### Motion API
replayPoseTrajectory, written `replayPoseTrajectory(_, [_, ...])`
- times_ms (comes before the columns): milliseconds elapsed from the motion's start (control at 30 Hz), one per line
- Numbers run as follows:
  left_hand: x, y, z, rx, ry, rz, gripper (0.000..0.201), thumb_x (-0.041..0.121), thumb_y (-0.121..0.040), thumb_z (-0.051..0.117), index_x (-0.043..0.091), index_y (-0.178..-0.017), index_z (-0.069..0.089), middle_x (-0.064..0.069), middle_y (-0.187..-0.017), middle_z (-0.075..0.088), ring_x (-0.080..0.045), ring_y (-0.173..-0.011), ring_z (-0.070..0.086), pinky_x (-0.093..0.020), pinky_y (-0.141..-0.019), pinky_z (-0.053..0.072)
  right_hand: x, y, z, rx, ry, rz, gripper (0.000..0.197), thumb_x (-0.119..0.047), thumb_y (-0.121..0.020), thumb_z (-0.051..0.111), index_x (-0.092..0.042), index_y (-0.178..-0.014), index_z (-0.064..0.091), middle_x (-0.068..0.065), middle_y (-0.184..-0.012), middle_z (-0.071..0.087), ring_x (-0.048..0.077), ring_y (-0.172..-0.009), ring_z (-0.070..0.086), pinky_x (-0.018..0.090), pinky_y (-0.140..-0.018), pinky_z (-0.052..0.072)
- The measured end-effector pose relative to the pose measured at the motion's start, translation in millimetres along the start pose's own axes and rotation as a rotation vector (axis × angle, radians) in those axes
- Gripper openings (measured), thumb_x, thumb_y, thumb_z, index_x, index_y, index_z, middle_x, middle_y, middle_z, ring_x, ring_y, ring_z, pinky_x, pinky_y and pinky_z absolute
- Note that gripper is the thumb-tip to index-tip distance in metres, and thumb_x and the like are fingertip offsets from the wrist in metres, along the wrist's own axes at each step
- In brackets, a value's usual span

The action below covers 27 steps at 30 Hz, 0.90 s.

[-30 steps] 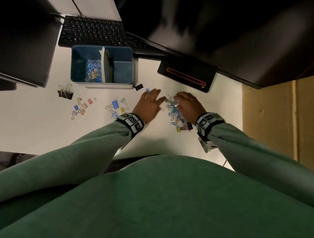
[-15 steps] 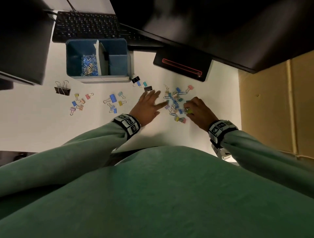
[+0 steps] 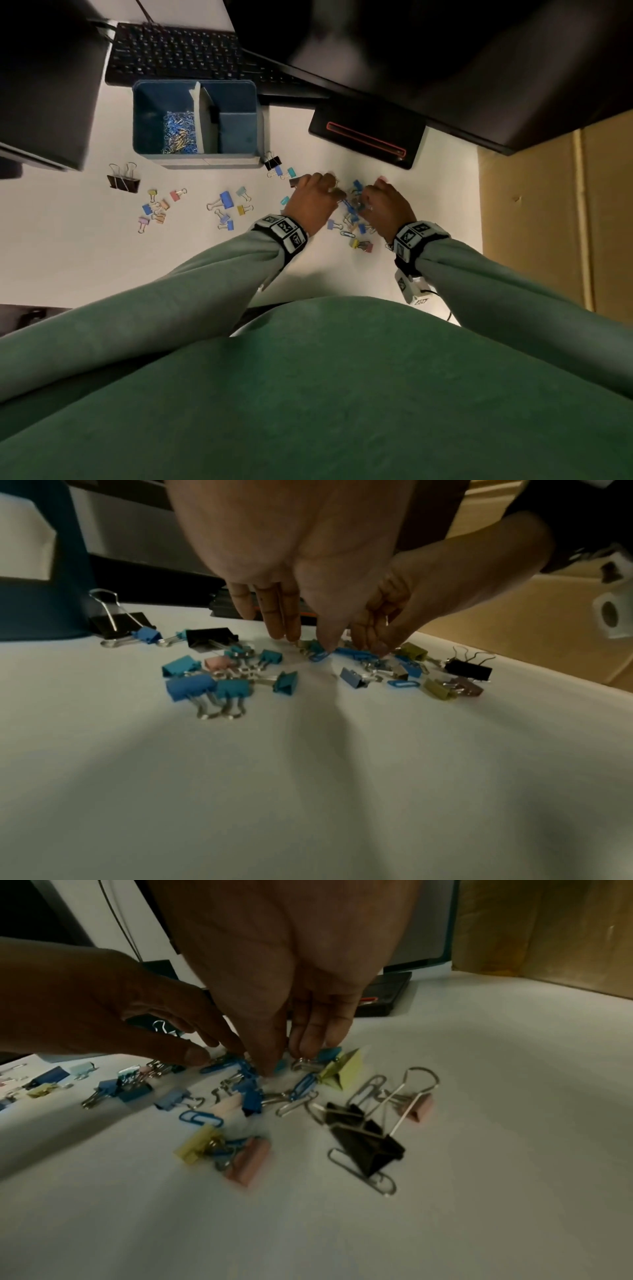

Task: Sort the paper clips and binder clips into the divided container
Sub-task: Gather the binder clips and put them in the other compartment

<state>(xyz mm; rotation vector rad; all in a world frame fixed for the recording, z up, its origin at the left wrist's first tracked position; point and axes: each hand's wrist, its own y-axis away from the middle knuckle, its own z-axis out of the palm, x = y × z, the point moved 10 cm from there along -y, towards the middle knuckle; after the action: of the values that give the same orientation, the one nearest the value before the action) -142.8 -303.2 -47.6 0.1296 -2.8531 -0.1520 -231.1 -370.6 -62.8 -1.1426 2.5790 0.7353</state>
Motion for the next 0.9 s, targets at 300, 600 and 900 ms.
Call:
replayPoseTrajectory(300, [-37,17,-1,0.053,0.026,-0.065,0.021,-0.002,-0.068,0.066,0.008,-0.086,0.062,-0.012,-0.085,0.055,-0.031,-0.079,0.053,-0.040,-0.074,0.042,29,17,5,-0.121,0.027,-0.030,0.020,-0.010,-0.081,0.063,-0.010,-0.100,0.060,0.010,-0.104,0.057,0.028,-0.095,0.057,0.038,-0.081,0.049])
replayPoseTrajectory(600, [-8,-3,-5,0.032,0.073,-0.035,0.028,0.016,-0.079,0.068,0.013,-0.107,0.065,-0.012,-0.105,0.059,-0.033,-0.096,0.053,-0.041,-0.082,0.039,3,-19,-13,0.025,0.044,-0.016,0.020,-0.015,-0.088,0.059,-0.007,-0.106,0.059,0.013,-0.110,0.055,0.030,-0.100,0.053,0.037,-0.081,0.045])
replayPoseTrajectory(900, [2,-25,19,-0.094,0.110,-0.127,0.022,0.025,-0.091,0.054,0.010,-0.107,0.058,-0.011,-0.108,0.056,-0.031,-0.103,0.051,-0.041,-0.087,0.036,27,-8,-4,-0.020,-0.090,0.106,0.017,-0.021,-0.090,0.061,-0.005,-0.084,0.061,0.020,-0.123,0.059,0.029,-0.115,0.057,0.032,-0.086,0.046])
